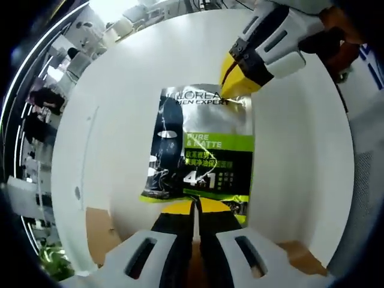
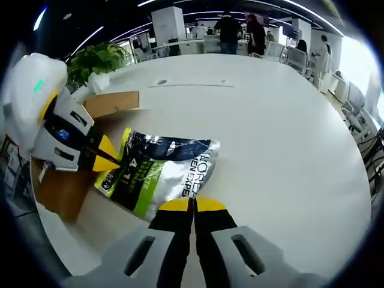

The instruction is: Operate the shoe box by opening the lid, removing the specified soft item, and placing it in the target area until the item is outside and the box remains undamaged.

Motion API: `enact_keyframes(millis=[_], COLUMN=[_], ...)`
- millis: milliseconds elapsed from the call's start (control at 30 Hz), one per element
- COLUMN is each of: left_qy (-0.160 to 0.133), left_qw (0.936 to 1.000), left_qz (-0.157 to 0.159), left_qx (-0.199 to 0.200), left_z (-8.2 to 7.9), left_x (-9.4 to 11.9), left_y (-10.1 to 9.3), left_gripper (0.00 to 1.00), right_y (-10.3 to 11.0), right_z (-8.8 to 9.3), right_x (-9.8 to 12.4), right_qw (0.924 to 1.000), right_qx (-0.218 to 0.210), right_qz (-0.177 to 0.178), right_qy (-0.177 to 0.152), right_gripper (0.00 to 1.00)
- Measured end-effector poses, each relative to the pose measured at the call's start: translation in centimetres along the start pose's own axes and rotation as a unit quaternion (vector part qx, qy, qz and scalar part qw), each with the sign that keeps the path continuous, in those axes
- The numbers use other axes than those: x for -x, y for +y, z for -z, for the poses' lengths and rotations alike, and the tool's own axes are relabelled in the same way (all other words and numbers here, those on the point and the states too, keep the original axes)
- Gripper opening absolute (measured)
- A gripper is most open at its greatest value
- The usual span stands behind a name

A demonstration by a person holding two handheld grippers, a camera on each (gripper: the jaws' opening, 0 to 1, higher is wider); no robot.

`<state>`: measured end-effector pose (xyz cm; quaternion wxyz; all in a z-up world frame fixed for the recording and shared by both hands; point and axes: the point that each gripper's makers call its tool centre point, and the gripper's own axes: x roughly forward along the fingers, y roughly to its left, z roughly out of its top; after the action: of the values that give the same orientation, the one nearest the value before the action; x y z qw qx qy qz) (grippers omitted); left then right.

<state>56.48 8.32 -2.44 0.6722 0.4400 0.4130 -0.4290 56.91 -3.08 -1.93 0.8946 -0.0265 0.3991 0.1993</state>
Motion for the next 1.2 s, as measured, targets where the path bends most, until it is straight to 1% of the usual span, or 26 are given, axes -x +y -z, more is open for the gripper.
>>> enact_keyframes(millis=[133, 267, 333, 433, 633, 700, 733, 800, 933, 1033, 1067, 1200], left_qy=[0.003, -0.003, -0.002, -0.001, -0.004, -0.004, -0.006, -0.008, -0.012, -0.02, -0.026, -0.042], left_qw=[1.0, 1.0, 1.0, 1.0, 0.9999, 0.9999, 0.9999, 0.9998, 0.9998, 0.9997, 0.9995, 0.9986], left_qz=[0.0, -0.005, -0.002, -0.001, -0.002, -0.006, -0.012, -0.016, -0.013, -0.012, -0.013, -0.013], left_qx=[-0.007, -0.008, -0.002, 0.007, 0.011, 0.009, -0.001, -0.005, 0.006, 0.012, 0.011, 0.029], left_z=[0.2, 0.1, 0.2, 0.4, 0.6, 0.6, 0.6, 0.5, 0.4, 0.2, 0.0, -0.5], left_x=[-0.5, -0.5, -0.5, -0.4, -0.3, -0.1, 0.2, 0.5, 1.1, 1.5, 1.8, 2.6], left_y=[-0.1, 0.0, 0.0, 0.0, -0.1, -0.1, 0.0, 0.0, 0.0, -0.2, -0.3, -0.4], left_gripper=[0.0, 0.0, 0.0, 0.0, 0.01, 0.01, 0.01, 0.01, 0.0, 0.0, 0.02, 0.04], right_y=[0.1, -0.1, -0.1, 0.0, -0.4, -0.3, -0.3, -0.4, -1.1, -1.1, -1.1, -1.3], right_z=[0.4, 0.9, 1.2, 1.3, 1.2, 1.3, 1.5, 1.8, 1.7, 1.5, 1.5, 1.4], right_x=[-0.2, -0.6, -0.7, -0.7, -0.8, -0.8, -0.7, -0.7, -0.6, -0.4, -0.3, 0.3], right_qw=[1.0, 0.9999, 0.9997, 0.9989, 0.9987, 0.9985, 0.9985, 0.9986, 0.9983, 0.9985, 0.9984, 0.998], right_qx=[0.004, 0.014, 0.018, 0.045, 0.049, 0.053, 0.053, 0.05, 0.056, 0.053, 0.055, 0.06], right_qz=[-0.002, 0.001, -0.001, 0.0, 0.006, 0.005, 0.002, 0.001, 0.014, 0.011, 0.011, 0.017], right_qy=[0.004, 0.01, 0.015, 0.013, 0.011, 0.013, 0.016, 0.02, 0.014, 0.01, 0.01, 0.007], right_gripper=[0.0, 0.0, 0.0, 0.0, 0.02, 0.02, 0.02, 0.03, 0.05, 0.05, 0.05, 0.05])
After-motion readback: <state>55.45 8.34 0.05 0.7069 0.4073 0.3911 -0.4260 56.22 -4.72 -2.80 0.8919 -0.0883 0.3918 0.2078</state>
